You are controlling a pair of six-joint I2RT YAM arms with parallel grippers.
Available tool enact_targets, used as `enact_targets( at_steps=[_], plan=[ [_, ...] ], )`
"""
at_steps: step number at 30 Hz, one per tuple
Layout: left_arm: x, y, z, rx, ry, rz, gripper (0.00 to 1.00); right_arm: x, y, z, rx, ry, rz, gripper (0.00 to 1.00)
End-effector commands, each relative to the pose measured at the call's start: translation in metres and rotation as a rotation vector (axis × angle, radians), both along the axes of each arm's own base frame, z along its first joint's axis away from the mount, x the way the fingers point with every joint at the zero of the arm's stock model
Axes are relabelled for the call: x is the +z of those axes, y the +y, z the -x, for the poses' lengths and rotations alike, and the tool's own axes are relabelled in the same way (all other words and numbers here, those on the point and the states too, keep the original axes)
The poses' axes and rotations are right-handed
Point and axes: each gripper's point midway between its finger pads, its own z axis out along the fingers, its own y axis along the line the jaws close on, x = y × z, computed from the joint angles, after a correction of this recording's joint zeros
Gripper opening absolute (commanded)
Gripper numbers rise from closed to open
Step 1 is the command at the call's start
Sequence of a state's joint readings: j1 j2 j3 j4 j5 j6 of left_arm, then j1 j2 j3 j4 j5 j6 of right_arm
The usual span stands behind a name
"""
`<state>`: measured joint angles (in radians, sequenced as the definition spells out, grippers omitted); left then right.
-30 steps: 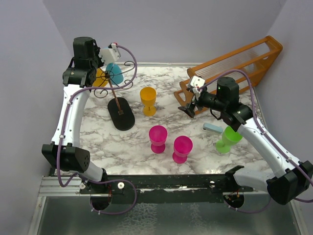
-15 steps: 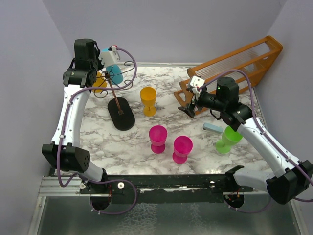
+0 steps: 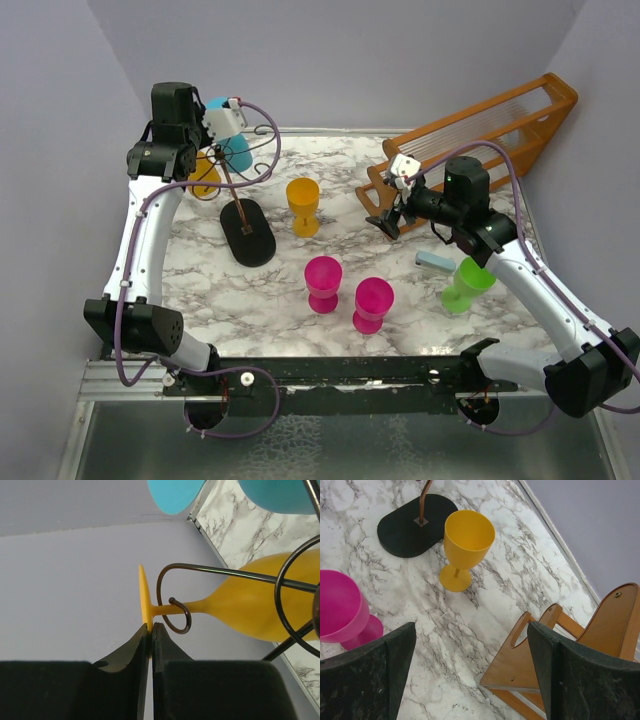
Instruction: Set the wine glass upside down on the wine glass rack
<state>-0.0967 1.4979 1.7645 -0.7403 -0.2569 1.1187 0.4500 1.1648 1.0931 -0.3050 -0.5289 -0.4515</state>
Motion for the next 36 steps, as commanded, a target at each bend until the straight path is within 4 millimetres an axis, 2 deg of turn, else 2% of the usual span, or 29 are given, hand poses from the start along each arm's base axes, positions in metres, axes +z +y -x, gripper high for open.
enact_targets(
  at_steps=[1, 13, 18, 22, 25, 28, 36],
  plan=[
    [0.007, -0.011, 0.011, -0.048, -0.009, 0.038, 0.12, 0.004, 0.000, -0.002, 0.008, -0.035, -0.008, 0.91],
    [-0.005, -0.016, 0.017, -0.070, 0.049, 0.029, 0.19, 0.004, -0.002, -0.003, 0.003, -0.034, -0.010, 0.91],
    [-0.004, -0.016, 0.018, -0.074, 0.051, 0.028, 0.26, 0.002, -0.002, -0.004, 0.005, -0.029, -0.009, 0.91],
    [0.003, -0.018, 0.018, -0.078, 0.032, 0.043, 0.32, 0.001, -0.001, -0.004, 0.006, -0.027, -0.008, 0.91],
    [0.011, -0.021, 0.018, -0.084, 0.009, 0.067, 0.47, 0.000, -0.002, -0.005, 0.005, -0.025, -0.005, 0.91],
    [0.017, -0.025, 0.019, -0.098, -0.004, 0.092, 0.55, -0.001, -0.002, -0.005, 0.005, -0.024, -0.003, 0.91],
    [0.032, -0.034, 0.025, -0.119, -0.048, 0.166, 0.61, -0.002, -0.003, -0.005, 0.007, -0.020, -0.002, 0.92]
  ],
)
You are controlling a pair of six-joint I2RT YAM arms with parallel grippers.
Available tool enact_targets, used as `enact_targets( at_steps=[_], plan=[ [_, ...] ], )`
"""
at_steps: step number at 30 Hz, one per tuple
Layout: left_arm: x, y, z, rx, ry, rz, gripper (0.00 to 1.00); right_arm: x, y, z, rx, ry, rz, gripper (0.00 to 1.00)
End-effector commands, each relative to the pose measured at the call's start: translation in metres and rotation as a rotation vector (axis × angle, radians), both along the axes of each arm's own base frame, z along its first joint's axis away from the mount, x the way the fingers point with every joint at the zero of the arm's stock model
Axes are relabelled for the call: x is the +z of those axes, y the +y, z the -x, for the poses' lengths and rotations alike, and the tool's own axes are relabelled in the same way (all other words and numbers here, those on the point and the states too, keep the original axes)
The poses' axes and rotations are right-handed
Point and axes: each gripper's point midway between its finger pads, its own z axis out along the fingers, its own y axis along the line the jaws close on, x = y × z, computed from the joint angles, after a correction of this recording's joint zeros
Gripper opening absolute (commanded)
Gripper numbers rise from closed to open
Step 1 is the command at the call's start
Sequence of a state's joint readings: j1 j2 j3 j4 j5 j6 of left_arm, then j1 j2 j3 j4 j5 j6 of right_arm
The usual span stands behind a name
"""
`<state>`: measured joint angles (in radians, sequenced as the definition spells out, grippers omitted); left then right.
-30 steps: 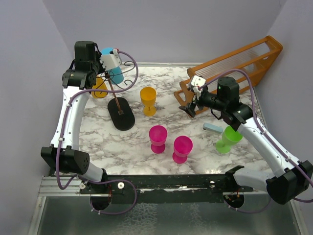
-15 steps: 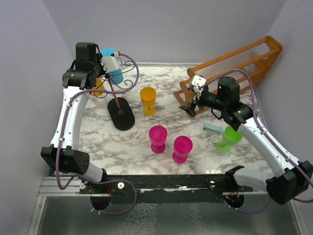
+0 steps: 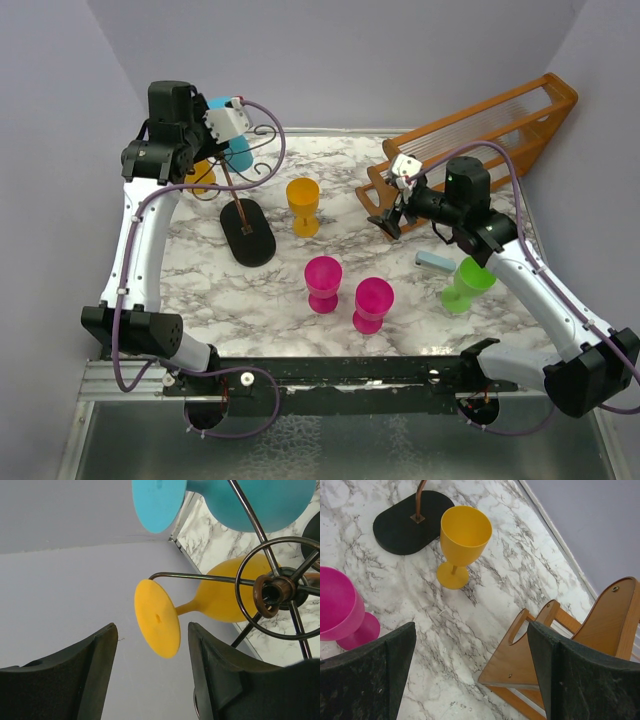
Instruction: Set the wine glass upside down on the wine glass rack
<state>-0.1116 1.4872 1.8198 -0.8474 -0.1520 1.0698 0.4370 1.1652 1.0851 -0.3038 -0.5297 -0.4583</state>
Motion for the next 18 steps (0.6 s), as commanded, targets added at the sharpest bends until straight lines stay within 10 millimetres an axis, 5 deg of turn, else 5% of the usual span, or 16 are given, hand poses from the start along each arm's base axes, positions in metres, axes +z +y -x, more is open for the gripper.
enact_targets(
  at_steps=[1, 8, 12, 18],
  plan=[
    [0.035, -0.012, 0.013, -0.033, -0.100, 0.097, 0.61, 0.002, 0.002, -0.002, 0.021, -0.019, -0.010, 0.92],
    [0.068, -0.020, 0.017, -0.010, -0.218, 0.251, 0.73, 0.001, -0.001, 0.008, 0.074, -0.001, 0.071, 0.92],
    [0.083, -0.017, 0.019, 0.058, -0.291, 0.357, 0.97, -0.010, -0.001, 0.036, 0.212, 0.046, 0.141, 0.91],
    [0.100, -0.005, 0.025, 0.190, -0.394, 0.488, 0.99, -0.025, 0.001, 0.078, 0.382, 0.168, 0.179, 0.89]
  ],
)
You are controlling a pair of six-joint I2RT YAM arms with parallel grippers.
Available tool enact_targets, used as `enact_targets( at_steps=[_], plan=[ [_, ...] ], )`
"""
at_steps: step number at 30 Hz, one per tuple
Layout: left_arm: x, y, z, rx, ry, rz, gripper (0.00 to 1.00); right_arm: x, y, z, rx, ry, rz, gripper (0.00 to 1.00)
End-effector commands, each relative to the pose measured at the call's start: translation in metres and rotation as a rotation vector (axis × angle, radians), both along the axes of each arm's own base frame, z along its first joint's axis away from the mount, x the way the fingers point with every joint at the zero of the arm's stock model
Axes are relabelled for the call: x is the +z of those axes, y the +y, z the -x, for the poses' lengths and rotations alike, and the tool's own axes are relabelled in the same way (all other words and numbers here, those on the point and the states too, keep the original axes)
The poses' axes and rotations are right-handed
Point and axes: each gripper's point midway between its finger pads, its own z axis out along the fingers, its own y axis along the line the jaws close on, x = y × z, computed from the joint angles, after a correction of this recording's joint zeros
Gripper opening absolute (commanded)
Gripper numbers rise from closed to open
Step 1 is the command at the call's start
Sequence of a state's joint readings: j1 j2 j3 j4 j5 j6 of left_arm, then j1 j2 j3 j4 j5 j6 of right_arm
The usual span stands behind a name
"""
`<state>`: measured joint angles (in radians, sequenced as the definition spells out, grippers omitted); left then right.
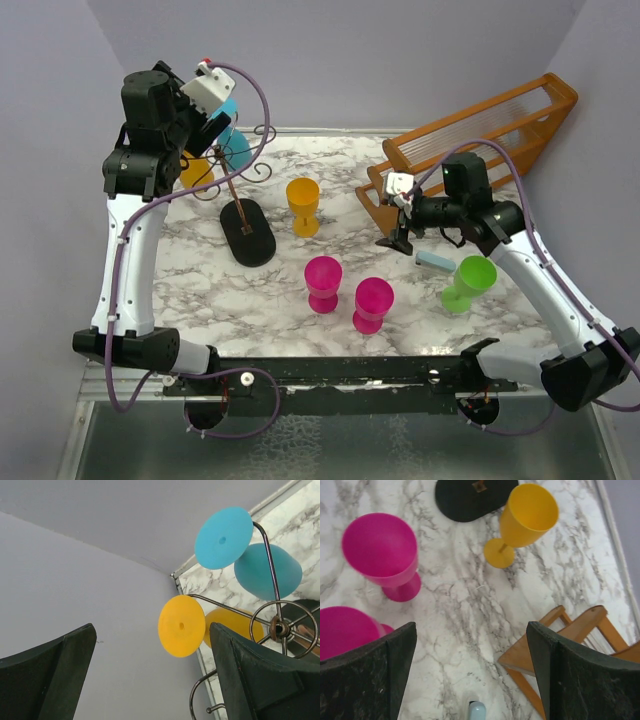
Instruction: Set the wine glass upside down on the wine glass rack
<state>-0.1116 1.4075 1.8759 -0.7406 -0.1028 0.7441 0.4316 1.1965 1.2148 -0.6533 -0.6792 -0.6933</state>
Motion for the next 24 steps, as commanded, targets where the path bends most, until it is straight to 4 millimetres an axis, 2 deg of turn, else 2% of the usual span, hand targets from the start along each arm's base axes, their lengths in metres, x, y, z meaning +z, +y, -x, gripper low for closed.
enact_targets(
  at_steps=[1, 7, 13, 20, 24],
  plan=[
    [0.039, 0.011, 0.012, 0.122, -0.151, 0.167, 0.99, -0.015, 0.002, 0.045, 0.173, 0.142, 0.049, 0.89],
    [0.042, 0.020, 0.019, 0.180, -0.176, 0.181, 0.99, -0.037, 0.004, 0.068, 0.215, 0.253, 0.134, 0.85],
    [0.038, 0.022, 0.020, 0.191, -0.167, 0.177, 0.99, -0.071, 0.005, 0.086, 0.219, 0.316, 0.280, 0.78],
    [0.035, 0.023, 0.020, 0.189, -0.159, 0.172, 0.99, -0.097, 0.007, 0.089, 0.197, 0.354, 0.366, 0.70],
    [0.034, 0.022, 0.020, 0.183, -0.155, 0.167, 0.99, -0.108, 0.010, 0.087, 0.179, 0.355, 0.411, 0.62]
  ],
)
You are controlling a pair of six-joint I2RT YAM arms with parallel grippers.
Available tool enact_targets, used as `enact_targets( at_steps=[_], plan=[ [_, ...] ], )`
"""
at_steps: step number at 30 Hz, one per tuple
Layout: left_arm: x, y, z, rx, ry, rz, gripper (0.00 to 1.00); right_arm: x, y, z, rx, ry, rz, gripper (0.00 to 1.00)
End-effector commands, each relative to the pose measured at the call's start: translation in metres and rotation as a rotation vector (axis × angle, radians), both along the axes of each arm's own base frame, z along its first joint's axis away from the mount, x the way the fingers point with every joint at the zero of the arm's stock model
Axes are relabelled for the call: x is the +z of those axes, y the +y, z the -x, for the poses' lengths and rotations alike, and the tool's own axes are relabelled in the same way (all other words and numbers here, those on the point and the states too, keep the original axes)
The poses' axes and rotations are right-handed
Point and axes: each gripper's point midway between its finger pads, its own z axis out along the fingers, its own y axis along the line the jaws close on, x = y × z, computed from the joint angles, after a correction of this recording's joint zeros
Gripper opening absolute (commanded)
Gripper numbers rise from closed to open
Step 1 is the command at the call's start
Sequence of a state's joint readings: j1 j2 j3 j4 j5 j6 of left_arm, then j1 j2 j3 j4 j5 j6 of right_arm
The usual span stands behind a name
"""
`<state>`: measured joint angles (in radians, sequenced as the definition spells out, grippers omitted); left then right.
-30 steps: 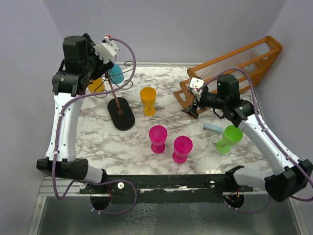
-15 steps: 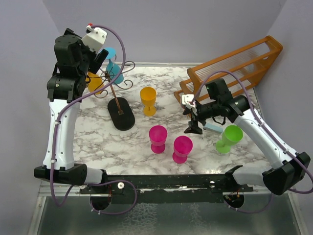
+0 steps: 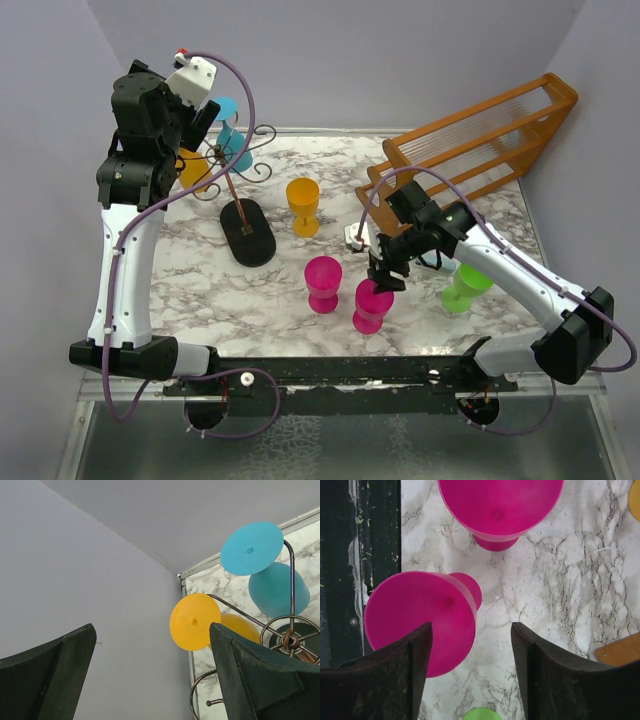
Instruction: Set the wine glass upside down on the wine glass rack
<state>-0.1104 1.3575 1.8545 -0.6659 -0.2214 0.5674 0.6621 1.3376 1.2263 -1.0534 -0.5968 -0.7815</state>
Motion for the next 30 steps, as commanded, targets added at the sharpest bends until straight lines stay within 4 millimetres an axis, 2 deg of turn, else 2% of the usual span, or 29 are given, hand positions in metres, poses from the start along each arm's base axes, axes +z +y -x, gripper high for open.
enact_targets(
  at_steps=[1, 9, 17, 24, 27, 30],
  plan=[
    [0.010, 0.005, 0.007, 0.025, -0.038, 0.010, 0.99, -0.015, -0.002, -0.003, -0.028, -0.009, 0.083, 0.59],
    [0.008, 0.006, 0.005, 0.026, -0.031, 0.000, 0.99, -0.025, 0.000, -0.002, -0.015, -0.003, 0.130, 0.39],
    [0.005, 0.000, -0.001, 0.001, -0.024, 0.017, 0.99, -0.017, 0.001, -0.011, -0.022, -0.072, 0.111, 0.02],
    [0.000, -0.005, -0.003, -0.021, -0.014, 0.034, 0.99, -0.006, -0.011, -0.028, -0.078, -0.212, 0.127, 0.01],
    [0.000, -0.009, -0.004, -0.035, -0.019, 0.066, 0.99, 0.013, -0.016, -0.038, -0.112, -0.308, 0.102, 0.01],
    [0.002, -0.021, -0.004, -0.096, -0.019, 0.099, 0.99, 0.041, -0.020, -0.049, -0.158, -0.420, 0.061, 0.01]
  ],
)
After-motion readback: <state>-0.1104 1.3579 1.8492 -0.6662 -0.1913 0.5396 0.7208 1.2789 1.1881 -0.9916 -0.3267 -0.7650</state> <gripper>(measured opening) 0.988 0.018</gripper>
